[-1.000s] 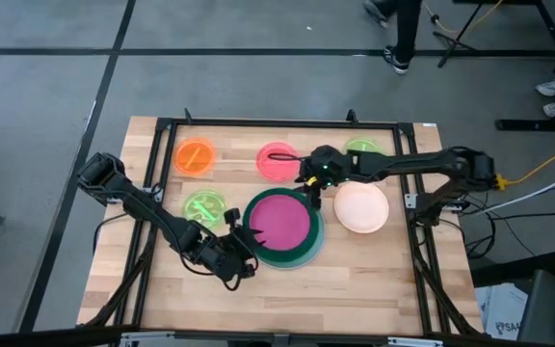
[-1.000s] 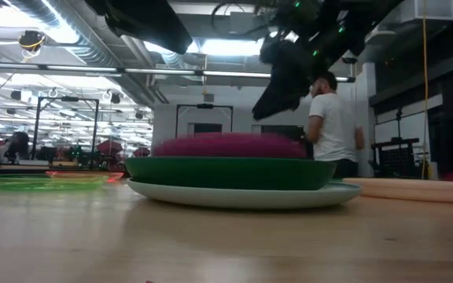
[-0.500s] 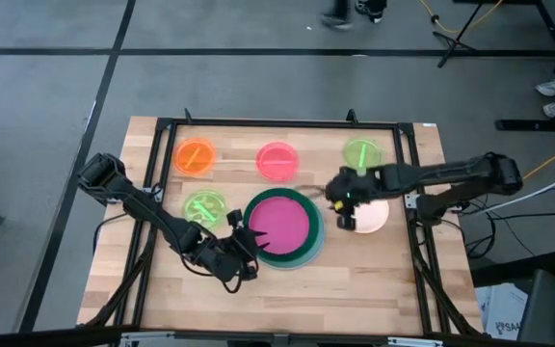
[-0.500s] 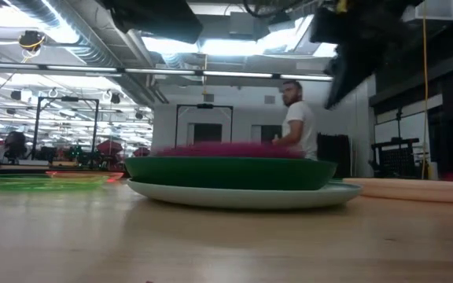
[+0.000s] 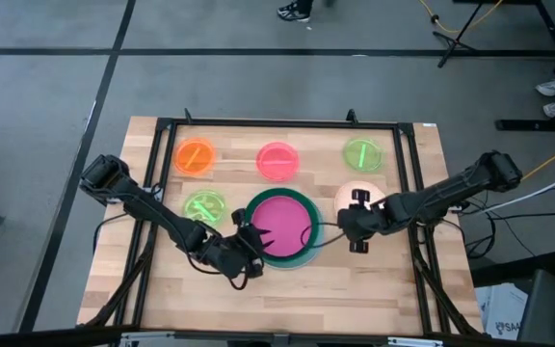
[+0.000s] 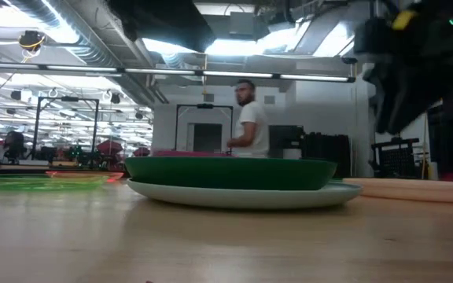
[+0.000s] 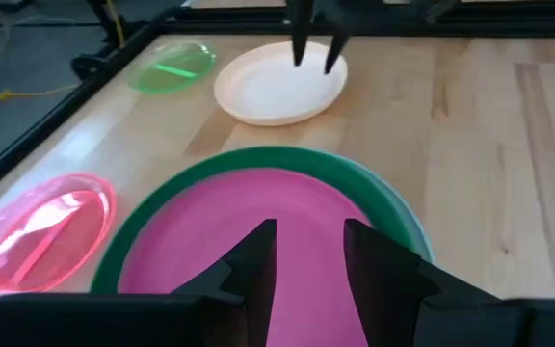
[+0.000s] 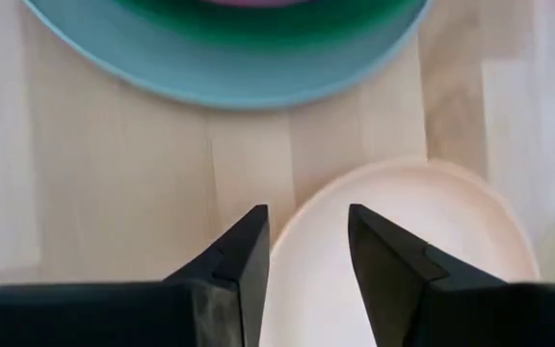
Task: Stack plastic plates
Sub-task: Stack the light orange plate on top of the pink plate
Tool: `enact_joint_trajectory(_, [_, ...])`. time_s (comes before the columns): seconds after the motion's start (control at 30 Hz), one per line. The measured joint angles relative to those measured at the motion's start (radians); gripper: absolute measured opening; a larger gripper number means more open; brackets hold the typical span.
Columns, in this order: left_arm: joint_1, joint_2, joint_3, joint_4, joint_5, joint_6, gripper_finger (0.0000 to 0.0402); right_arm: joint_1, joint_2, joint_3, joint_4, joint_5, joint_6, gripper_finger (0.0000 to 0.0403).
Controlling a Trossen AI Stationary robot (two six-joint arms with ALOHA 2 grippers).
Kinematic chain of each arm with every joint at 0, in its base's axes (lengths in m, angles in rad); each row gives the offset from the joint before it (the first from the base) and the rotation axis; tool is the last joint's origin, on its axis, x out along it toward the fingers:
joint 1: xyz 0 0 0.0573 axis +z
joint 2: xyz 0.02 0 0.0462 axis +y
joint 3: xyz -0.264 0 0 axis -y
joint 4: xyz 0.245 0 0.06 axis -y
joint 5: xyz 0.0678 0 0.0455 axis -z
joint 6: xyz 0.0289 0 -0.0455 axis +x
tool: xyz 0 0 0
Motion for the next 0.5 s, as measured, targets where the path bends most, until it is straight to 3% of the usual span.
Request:
enact_joint_trajectory(0.17, [0.007,0.018,0.000,0.090,0.015,0.082,0.0116,0.020,0.000,-0.072,-0.002,0.000,0.051,0.0133])
enact_joint_trajectory(0.5, [0.061,0.124,0.000,0.365,0.150,0.278,0.0116,0.018,0.000,-0.101,-0.002,0.082,0.064,0.0133])
